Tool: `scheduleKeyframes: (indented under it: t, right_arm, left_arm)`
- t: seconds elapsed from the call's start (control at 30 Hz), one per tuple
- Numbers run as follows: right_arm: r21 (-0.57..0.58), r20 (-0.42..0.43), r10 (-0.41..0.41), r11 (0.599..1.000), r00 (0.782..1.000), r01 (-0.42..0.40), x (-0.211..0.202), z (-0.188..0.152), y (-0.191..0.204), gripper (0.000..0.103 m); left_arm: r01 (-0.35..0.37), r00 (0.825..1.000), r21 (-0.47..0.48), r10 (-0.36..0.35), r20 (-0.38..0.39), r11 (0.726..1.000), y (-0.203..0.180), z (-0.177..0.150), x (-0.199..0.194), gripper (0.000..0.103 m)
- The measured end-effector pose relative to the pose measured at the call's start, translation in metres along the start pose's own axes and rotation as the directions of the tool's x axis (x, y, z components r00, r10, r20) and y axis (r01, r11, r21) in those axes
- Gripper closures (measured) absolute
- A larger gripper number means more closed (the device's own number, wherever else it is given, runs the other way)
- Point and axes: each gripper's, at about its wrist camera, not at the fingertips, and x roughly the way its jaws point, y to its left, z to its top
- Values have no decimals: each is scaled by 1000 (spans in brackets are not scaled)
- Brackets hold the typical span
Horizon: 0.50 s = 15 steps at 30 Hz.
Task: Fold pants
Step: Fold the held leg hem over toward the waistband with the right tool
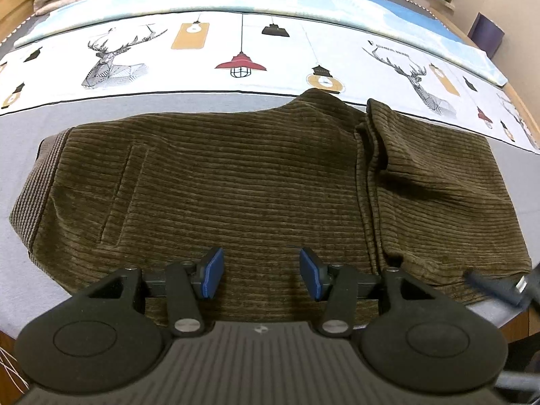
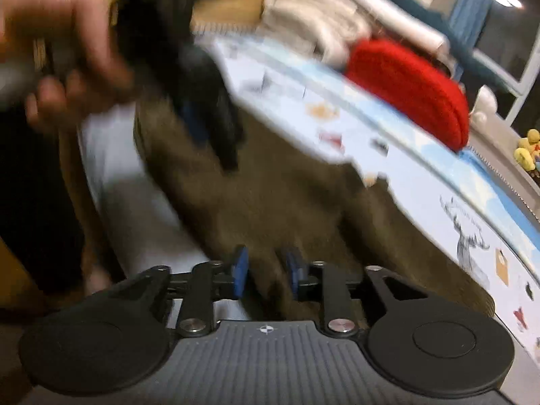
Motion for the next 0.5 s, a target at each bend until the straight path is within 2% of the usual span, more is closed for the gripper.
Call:
scheduleKeyframes:
  t: [0.07, 0.13, 0.23, 0.37, 0.4, 0.43, 0.5]
  right_arm:
    - [88, -19, -35, 995, 999, 36, 5, 2, -16, 63]
    - [128, -80, -49, 990, 996, 59, 15, 0, -24, 63]
    - [85, -174, -43, 995, 984, 59, 37, -7, -22, 60]
    - [26, -233, -69, 997, 970, 77, 57, -13, -15, 61]
    - [26, -240, -66, 997, 969, 74, 59, -13, -16, 66]
    - [34, -237, -57, 997, 970, 67, 59, -11, -18, 91]
    - [33, -177, -89, 995, 980, 96, 48, -4, -22, 92]
  left_arm:
    - [-5, 1000, 3, 5, -2, 1000, -1, 0, 2, 48]
    - [-7, 1000, 5, 7, -6, 1000, -2, -1, 3, 48]
    - [-11, 1000, 8, 12, -9, 1000, -1, -2, 4, 48]
    - [-15, 1000, 5, 15, -12, 1000, 1, -2, 4, 48]
    - [-15, 1000, 5, 15, -12, 1000, 1, -2, 4, 48]
    - [-16, 1000, 3, 16, -13, 1000, 2, -2, 4, 48]
    - [-14, 1000, -1, 13, -14, 1000, 2, -1, 5, 48]
